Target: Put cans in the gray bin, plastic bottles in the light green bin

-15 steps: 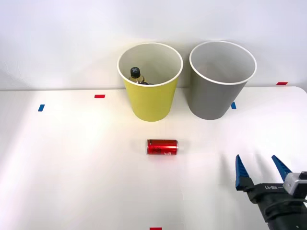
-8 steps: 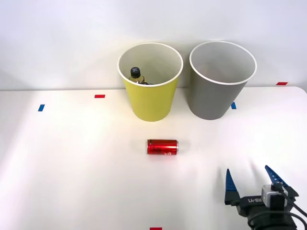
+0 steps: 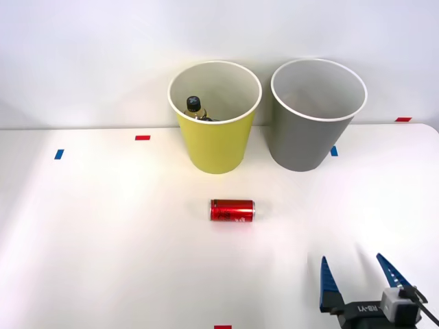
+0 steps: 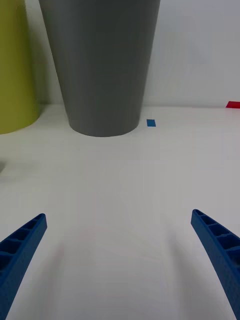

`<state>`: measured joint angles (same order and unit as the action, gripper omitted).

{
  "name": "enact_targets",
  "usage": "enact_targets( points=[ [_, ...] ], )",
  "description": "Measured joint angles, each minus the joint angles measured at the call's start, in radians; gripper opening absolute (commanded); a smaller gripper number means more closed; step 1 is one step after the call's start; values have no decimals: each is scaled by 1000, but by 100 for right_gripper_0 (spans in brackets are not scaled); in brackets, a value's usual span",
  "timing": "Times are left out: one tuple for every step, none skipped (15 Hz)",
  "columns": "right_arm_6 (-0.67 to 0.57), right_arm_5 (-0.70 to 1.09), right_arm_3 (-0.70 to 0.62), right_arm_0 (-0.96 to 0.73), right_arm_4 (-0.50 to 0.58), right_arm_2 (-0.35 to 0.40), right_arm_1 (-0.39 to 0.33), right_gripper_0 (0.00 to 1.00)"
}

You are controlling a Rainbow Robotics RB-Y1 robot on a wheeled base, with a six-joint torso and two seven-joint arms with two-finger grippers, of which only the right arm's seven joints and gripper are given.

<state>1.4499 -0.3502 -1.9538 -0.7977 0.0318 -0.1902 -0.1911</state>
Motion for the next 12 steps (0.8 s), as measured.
enact_targets(
  points=[
    [-46,-28,0,-19,14,5,-16,100],
    [-94,-48,0,-32,47,16,-25,100],
    [-154,-66,0,-41,88,31,-32,100],
    [-219,-82,0,-49,135,50,-40,100],
    [-289,-98,0,-55,193,70,-46,100],
    [-365,-115,0,-61,259,92,-50,100],
    [-433,-132,0,-66,315,111,-54,100],
    [-502,-153,0,-72,361,123,-55,100],
    [-562,-179,0,-78,413,134,-55,100],
    [-600,-200,0,-83,456,143,-51,100],
    [-618,-209,0,-89,483,148,-43,100],
    [-618,-213,-1,-97,494,148,-28,100]
  ],
)
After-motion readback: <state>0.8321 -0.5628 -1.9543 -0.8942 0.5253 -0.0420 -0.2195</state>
